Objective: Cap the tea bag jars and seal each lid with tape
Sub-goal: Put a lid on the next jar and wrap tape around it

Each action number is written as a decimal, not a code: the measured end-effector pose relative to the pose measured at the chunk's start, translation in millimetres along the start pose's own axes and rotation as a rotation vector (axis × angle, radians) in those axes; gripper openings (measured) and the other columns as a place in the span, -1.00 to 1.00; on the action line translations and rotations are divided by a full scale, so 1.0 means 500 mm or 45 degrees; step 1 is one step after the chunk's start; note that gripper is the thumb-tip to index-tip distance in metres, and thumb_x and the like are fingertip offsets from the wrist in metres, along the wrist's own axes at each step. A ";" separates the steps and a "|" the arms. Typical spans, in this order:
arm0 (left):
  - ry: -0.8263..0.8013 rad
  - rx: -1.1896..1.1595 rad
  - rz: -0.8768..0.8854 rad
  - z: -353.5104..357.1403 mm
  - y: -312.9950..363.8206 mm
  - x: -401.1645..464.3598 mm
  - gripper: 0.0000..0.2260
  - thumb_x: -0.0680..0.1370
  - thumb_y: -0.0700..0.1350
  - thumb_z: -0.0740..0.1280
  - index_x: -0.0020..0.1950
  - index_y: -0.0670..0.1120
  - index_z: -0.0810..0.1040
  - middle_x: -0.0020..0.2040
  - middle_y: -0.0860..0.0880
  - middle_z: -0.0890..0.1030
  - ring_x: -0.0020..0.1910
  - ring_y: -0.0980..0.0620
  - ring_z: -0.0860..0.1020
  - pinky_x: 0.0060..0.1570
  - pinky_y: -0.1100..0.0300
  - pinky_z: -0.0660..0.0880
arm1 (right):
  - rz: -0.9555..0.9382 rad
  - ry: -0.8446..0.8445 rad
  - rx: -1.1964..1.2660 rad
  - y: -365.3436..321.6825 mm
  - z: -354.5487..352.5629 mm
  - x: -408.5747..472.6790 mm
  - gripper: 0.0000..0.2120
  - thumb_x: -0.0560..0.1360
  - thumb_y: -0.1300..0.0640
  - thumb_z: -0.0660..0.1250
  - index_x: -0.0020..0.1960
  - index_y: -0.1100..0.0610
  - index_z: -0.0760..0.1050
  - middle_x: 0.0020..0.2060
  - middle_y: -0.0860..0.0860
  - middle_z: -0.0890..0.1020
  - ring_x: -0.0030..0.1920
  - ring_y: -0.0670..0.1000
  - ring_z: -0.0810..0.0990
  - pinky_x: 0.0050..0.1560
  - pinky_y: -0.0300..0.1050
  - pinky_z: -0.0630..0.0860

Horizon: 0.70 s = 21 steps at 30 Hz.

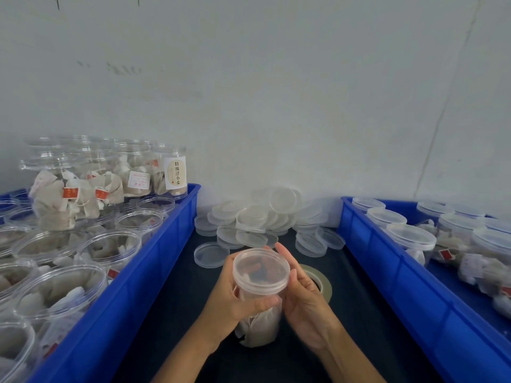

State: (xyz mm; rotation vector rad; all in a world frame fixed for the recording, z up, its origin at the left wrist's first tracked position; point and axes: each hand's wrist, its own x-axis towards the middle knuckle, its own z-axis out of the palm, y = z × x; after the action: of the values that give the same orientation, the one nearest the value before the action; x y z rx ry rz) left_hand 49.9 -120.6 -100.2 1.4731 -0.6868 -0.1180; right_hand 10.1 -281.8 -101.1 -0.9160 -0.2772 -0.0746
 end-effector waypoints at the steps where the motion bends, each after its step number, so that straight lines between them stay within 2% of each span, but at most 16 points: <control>1: -0.014 -0.017 -0.019 -0.003 -0.002 0.000 -0.23 0.17 0.00 0.61 0.32 0.01 0.39 0.18 0.14 0.60 0.20 0.16 0.55 0.11 0.36 0.47 | -0.003 0.011 0.009 0.002 0.000 0.000 -0.64 0.56 0.19 0.16 0.31 0.06 0.52 0.35 0.11 0.49 0.36 0.10 0.46 0.23 -0.07 0.52; 5: -0.051 -0.057 -0.071 -0.008 0.005 0.003 -0.23 0.16 0.02 0.59 0.32 0.01 0.40 0.19 0.11 0.61 0.22 0.14 0.54 0.11 0.32 0.48 | -0.005 0.073 0.037 0.000 0.006 -0.001 -0.64 0.58 0.19 0.15 0.34 0.11 0.48 0.31 0.15 0.53 0.32 0.11 0.50 0.18 -0.09 0.54; 9: -0.035 -0.079 -0.066 0.004 0.051 0.019 -0.27 0.16 0.02 0.58 0.29 -0.01 0.43 0.14 0.12 0.63 0.18 0.17 0.56 0.04 0.39 0.49 | -0.029 0.178 -0.073 -0.040 0.042 0.006 -0.64 0.59 0.16 0.13 0.37 0.13 0.42 0.27 0.09 0.57 0.28 0.07 0.54 0.20 -0.09 0.54; 13: -0.003 -0.125 0.027 0.052 0.126 0.067 -0.39 0.26 -0.10 0.58 0.24 0.00 0.42 0.04 0.16 0.64 0.07 0.26 0.58 -0.07 0.45 0.48 | -0.146 0.299 -0.205 -0.145 0.090 0.020 -0.70 0.65 0.17 0.08 0.25 0.09 0.53 0.20 0.01 0.62 0.20 0.03 0.59 0.12 -0.12 0.57; 17: 0.039 -0.232 0.136 0.142 0.212 0.125 -0.40 0.26 -0.10 0.59 0.23 -0.11 0.43 0.00 0.09 0.65 0.01 0.16 0.61 -0.12 0.38 0.51 | -0.218 0.449 -0.295 -0.286 0.118 0.017 -0.69 0.65 0.25 0.07 0.19 0.13 0.56 0.16 0.06 0.64 0.19 0.11 0.59 0.21 0.03 0.52; 19: 0.013 -0.287 0.158 0.198 0.249 0.151 -0.36 0.27 -0.09 0.59 0.27 -0.12 0.43 0.09 0.01 0.64 0.07 0.10 0.62 -0.08 0.32 0.53 | -0.234 0.545 -0.339 -0.355 0.121 -0.002 -0.73 0.61 0.25 0.14 0.19 0.13 0.57 0.09 0.06 0.67 0.10 0.09 0.63 0.12 0.01 0.56; 21: -0.047 -0.317 0.159 0.257 0.277 0.173 -0.39 0.29 -0.09 0.58 0.28 -0.12 0.44 0.13 -0.03 0.64 0.08 0.08 0.63 -0.09 0.31 0.54 | -0.244 0.654 -0.357 -0.413 0.111 -0.029 -0.79 0.57 0.18 0.22 0.06 0.15 0.62 -0.07 0.06 0.71 -0.08 0.03 0.68 -0.11 -0.10 0.61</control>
State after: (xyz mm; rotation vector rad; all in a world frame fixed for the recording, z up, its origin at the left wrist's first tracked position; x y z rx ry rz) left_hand 11.1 -255.8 52.7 1.1894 -0.7639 -0.1298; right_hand -52.8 -364.5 86.4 -1.1105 0.1294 -0.5284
